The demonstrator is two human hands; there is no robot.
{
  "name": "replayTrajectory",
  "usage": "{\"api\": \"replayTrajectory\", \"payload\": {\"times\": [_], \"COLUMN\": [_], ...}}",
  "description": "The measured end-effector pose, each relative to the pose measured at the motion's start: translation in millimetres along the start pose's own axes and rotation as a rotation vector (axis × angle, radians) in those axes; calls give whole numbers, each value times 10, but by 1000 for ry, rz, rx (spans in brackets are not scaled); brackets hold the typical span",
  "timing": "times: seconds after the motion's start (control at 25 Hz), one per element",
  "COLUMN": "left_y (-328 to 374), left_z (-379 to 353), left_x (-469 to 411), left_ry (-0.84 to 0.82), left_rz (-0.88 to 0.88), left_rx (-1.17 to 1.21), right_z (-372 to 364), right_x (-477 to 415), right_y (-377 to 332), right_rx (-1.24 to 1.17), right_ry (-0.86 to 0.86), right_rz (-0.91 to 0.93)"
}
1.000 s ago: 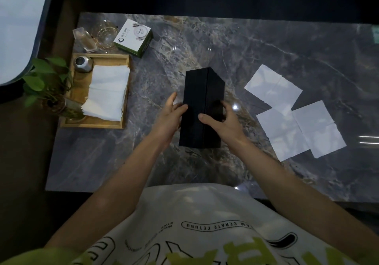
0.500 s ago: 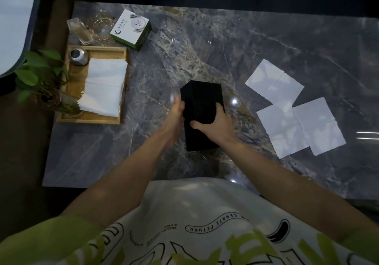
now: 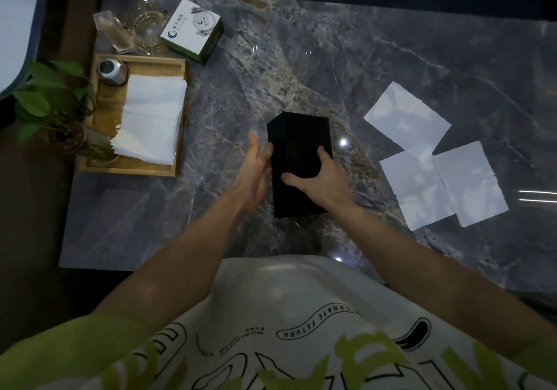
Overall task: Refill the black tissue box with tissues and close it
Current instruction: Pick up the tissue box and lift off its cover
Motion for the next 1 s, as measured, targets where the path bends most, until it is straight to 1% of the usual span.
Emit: {"api": "replayTrajectory", "payload": {"times": [0.12,0.24,0.36,0.52,0.68,0.76,0.84,0.92,1.0], "left_y": [9,12,6,28,26,20,5,4,-1], "left_z": [35,38,27,36,45,44,49,60,65], "left_x": [-8,-5,-1,-40,-28,-6,-2,-6,-8], "left_ry": [50,48,40,48,64,70,84,97,100], "left_rz": [28,53,55,40,46,45,35,19,15], "left_rx": [39,68,75,52,-12,-29,-36,-37,-36], "right_z": [24,96,256,428,461,469,515,565,633], "right_x": [24,23,59,133,196,222,260,280,279], "right_y": [-33,13,105,237,401,483,560,615,685], "right_rx": [-72,-201,-410,-793,-1017,-1169,-1302,-1360,-1331], "right_ry": [-3,-45,-102,-204,-226,-245,-218,-192,-169], "right_rz": [39,1,-21,-34,-127,-168,-215,-237,-245]}}
Point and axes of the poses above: each hand's wrist, its own x-axis away from the middle knuckle, its own z-axis out of the back of the hand, y = z × x, the point moved 5 cm from there along -x, towards the middle knuckle, and after that the axes turned 8 degrees about z, right-handed, at the moved point
